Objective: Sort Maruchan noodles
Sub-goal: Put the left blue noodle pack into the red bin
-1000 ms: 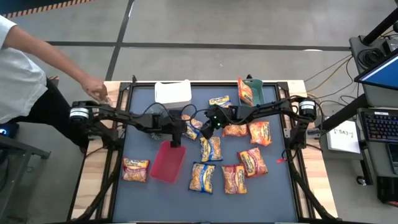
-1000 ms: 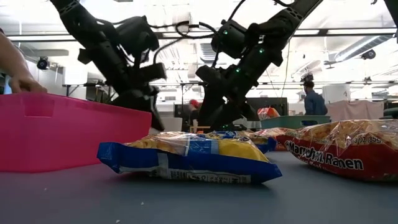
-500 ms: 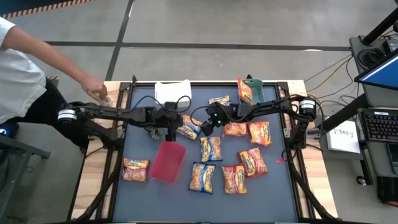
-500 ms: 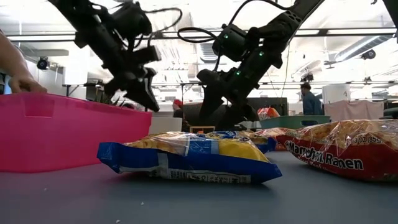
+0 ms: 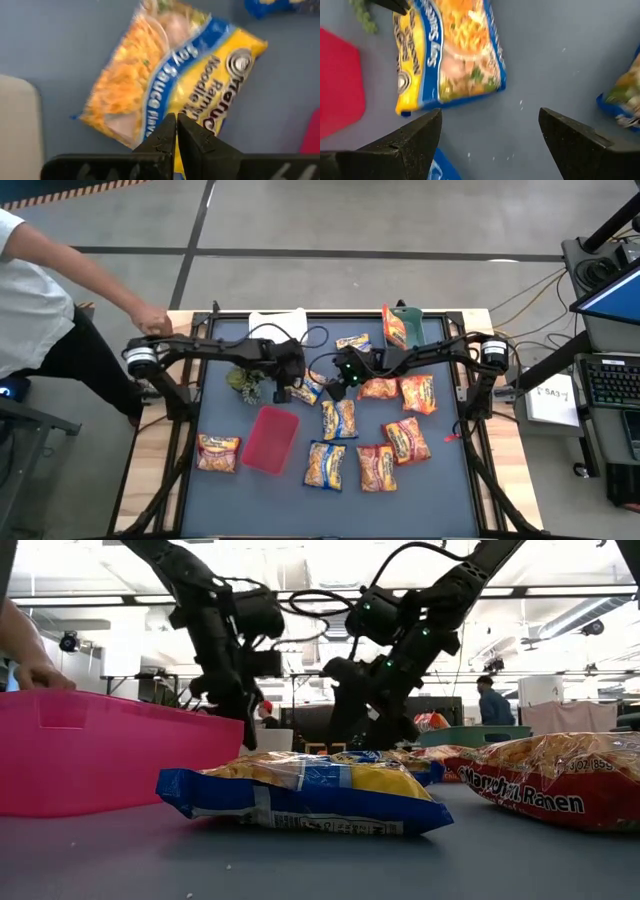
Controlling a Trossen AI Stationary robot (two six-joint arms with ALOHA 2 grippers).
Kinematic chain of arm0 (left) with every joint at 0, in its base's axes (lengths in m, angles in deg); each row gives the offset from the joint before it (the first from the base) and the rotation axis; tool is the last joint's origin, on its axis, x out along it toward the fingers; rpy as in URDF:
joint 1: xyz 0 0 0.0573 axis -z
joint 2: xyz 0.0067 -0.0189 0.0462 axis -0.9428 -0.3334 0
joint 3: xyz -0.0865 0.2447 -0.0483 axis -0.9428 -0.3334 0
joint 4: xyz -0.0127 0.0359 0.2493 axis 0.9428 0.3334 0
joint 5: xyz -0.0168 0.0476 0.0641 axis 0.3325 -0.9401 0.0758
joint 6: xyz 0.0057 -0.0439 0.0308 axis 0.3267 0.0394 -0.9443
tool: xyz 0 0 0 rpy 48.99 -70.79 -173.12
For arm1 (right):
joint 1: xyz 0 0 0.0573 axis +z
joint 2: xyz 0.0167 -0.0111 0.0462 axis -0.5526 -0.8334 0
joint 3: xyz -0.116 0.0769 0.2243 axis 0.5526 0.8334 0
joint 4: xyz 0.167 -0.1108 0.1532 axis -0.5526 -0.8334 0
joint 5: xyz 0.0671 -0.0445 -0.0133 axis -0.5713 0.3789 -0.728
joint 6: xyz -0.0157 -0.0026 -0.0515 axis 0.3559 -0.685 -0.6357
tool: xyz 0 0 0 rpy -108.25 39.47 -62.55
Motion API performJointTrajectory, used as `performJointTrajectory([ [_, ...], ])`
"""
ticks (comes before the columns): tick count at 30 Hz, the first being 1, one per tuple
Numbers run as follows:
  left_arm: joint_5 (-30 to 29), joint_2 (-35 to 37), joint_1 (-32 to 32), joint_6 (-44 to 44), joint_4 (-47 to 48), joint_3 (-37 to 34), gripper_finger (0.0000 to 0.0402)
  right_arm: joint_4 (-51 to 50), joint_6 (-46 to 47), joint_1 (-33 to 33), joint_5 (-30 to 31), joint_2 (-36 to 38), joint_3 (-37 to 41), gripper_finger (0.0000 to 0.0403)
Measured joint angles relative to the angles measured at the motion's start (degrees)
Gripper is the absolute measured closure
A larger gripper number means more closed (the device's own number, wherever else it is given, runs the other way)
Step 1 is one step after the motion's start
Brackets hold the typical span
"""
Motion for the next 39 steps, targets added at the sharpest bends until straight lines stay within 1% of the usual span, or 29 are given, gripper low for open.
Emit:
performJointTrajectory([
  [4,-0.04,-1.33,-0.26,0.16,0.84,0.06,0.0401,5.16,1.41,-1.17,-2.03,0.0,2.9,0.0082],
  [6,-0.02,-1.31,-0.23,0.16,2.0,0.09,0.0401,8.5,2.48,-1.83,-3.44,0.0,4.31,0.0081],
  [9,-0.04,-0.24,-0.19,-0.32,4.54,0.28,0.0401,12.86,4.34,-2.49,-4.01,0.0,6.04,0.008],
  [15,0.06,1.42,-0.29,-1.96,9.04,0.23,0.0401,15.51,5.18,-2.8,-4.98,0.0,6.34,0.008],
  [23,0.06,-1.27,-0.32,-2.32,5.05,-0.09,0.0401,17.8,5.84,-2.77,-4.99,-1.71,5.89,0.008],
  [29,0.13,-3.25,-0.32,-2.27,4.82,-0.09,0.0401,20.6,6.83,-2.92,-5.26,-4.16,5.93,0.008],
  [39,0.2,-4.68,-0.37,-1.24,4.35,-0.11,0.0401,23.7,7.91,-3.14,-5.62,-4.53,5.93,0.008],
])
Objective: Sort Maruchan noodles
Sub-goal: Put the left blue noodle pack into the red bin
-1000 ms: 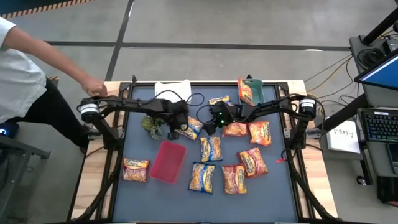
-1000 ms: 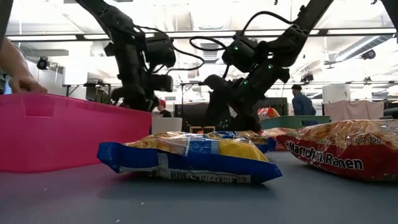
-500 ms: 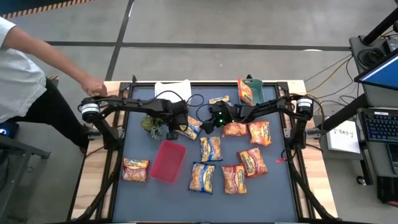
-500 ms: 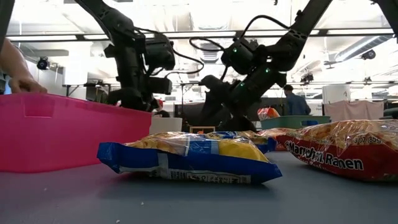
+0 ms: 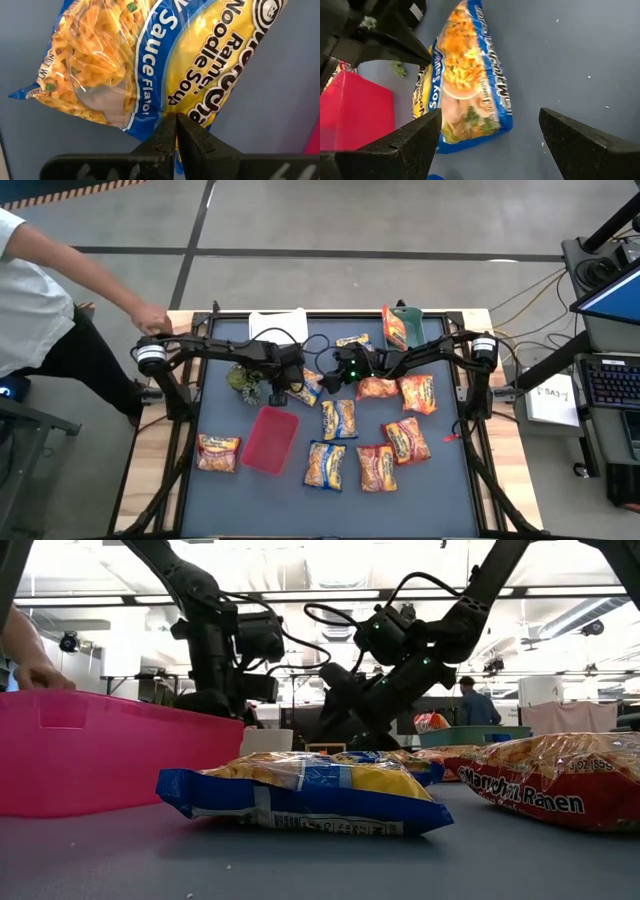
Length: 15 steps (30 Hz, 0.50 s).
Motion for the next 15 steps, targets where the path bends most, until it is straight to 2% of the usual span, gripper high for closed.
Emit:
performJointTrajectory([
  [6,0.04,-0.68,0.0,0.1,-0.49,-0.02,0.0401,2.43,-0.02,0.0,-0.49,-2.71,-0.78,0.008],
  [15,-0.17,-0.7,0.0,0.09,-1.51,-0.17,0.0401,6.63,-2.96,0.0,-7.39,-9.53,-7.83,0.0085],
])
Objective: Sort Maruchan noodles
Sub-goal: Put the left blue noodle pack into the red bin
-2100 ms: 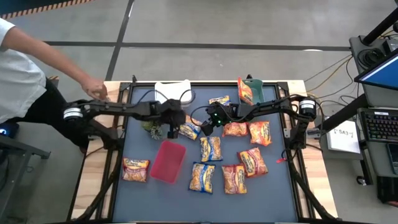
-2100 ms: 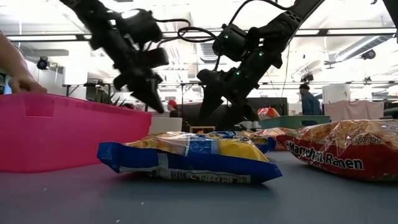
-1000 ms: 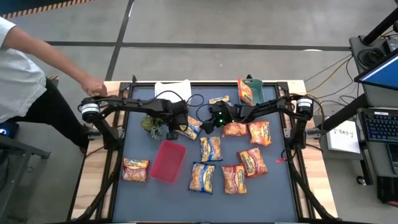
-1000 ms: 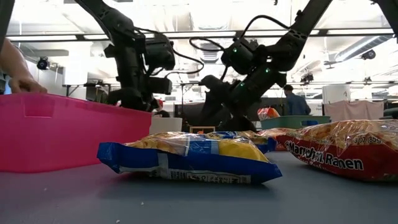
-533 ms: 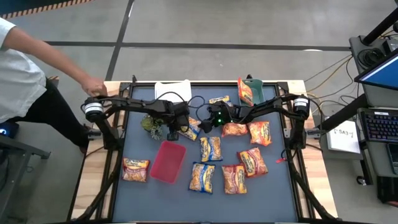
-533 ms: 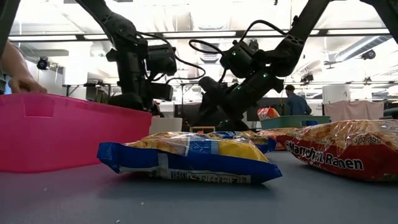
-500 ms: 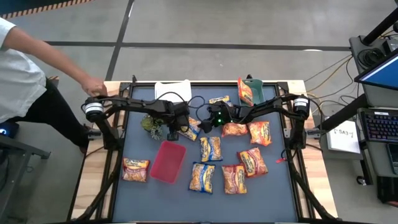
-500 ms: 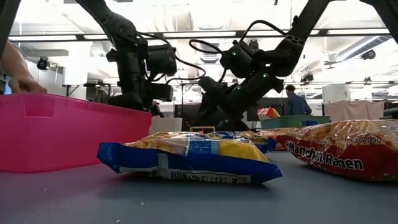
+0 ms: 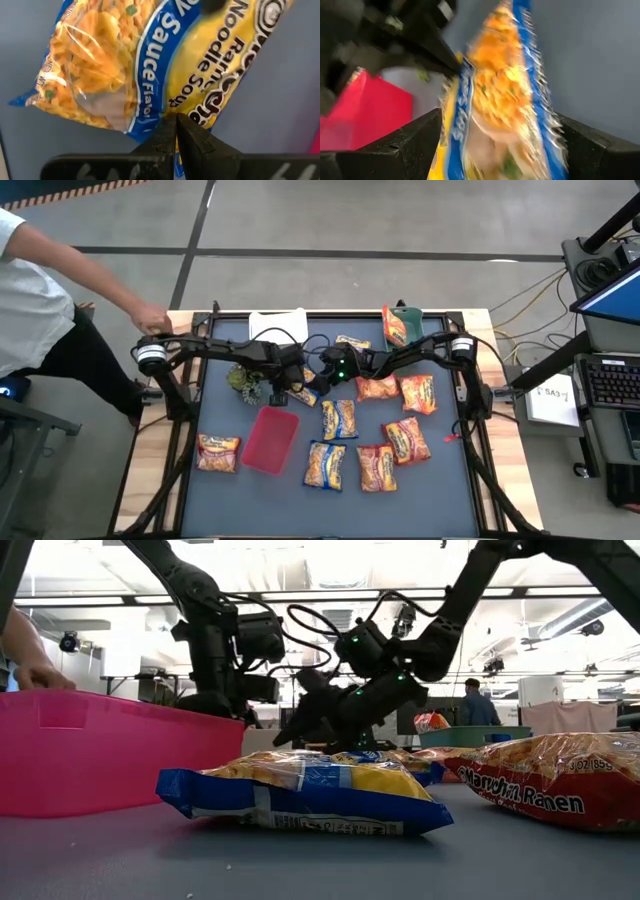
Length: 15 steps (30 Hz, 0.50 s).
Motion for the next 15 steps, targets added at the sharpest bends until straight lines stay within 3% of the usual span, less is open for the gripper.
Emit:
performJointTrajectory([
  [9,-0.03,-0.13,0.0,-0.11,-1.42,-0.07,0.0401,-0.34,-0.93,-0.04,-2.53,-2.27,-3.32,0.0118],
  [15,-0.07,-0.15,0.0,-0.16,-1.98,-0.11,0.0401,-0.23,-0.93,-0.02,-2.87,-2.09,-2.92,0.0176],
])
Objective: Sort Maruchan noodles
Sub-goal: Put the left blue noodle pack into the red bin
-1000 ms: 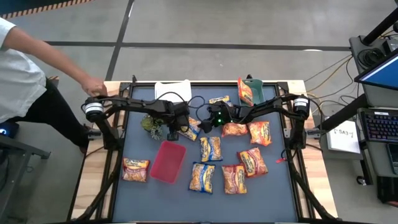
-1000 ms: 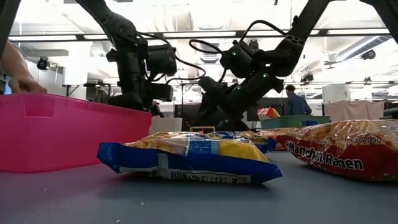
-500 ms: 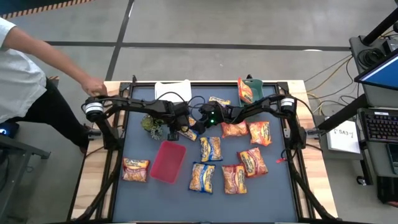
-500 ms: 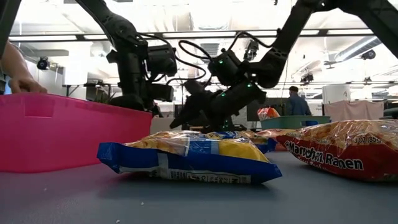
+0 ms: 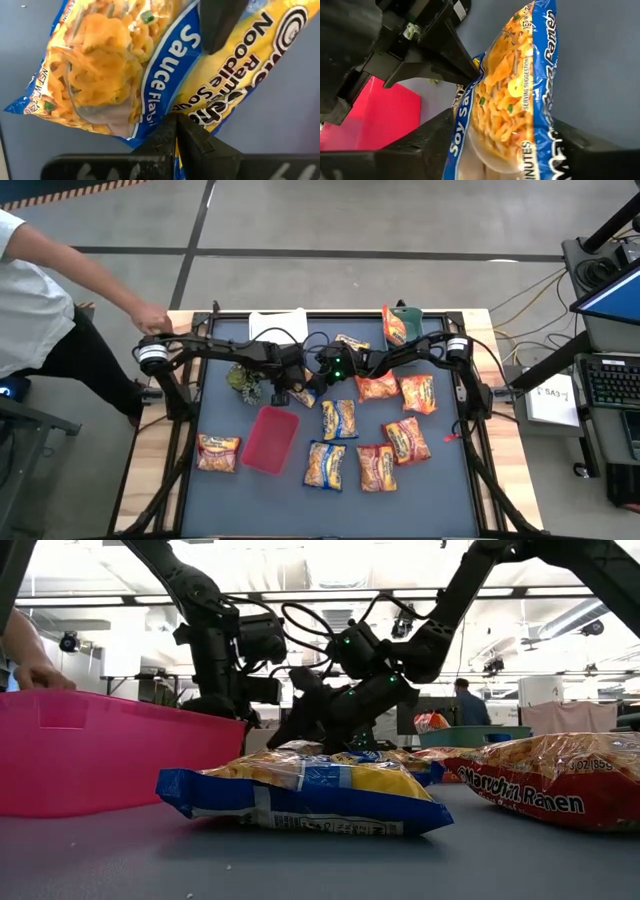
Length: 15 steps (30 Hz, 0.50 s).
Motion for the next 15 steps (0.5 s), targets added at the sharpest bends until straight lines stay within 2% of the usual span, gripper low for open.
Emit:
performJointTrajectory([
  [8,-0.03,1.14,0.0,-0.02,-0.03,-0.11,0.0401,-0.39,-1.46,-0.01,-1.37,0.26,0.11,0.0279],
  [15,-0.03,7.7,0.0,-0.07,2.29,-0.13,0.0402,-0.86,-7.0,0.07,-1.9,3.45,1.52,0.0325],
])
